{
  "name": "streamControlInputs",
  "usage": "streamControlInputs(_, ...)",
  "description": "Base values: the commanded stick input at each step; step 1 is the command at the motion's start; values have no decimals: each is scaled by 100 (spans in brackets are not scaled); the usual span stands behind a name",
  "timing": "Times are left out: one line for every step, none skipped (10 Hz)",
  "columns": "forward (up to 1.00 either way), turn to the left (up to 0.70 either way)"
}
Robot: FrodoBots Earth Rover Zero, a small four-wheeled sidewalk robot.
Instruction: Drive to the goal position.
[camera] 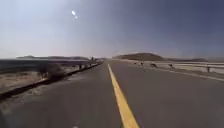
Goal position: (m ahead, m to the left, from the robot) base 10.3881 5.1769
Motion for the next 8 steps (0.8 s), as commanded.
streamControlInputs(50, 0)
streamControlInputs(50, 0)
streamControlInputs(50, 0)
streamControlInputs(50, 0)
streamControlInputs(50, 0)
streamControlInputs(50, 0)
streamControlInputs(50, 0)
streamControlInputs(50, 0)
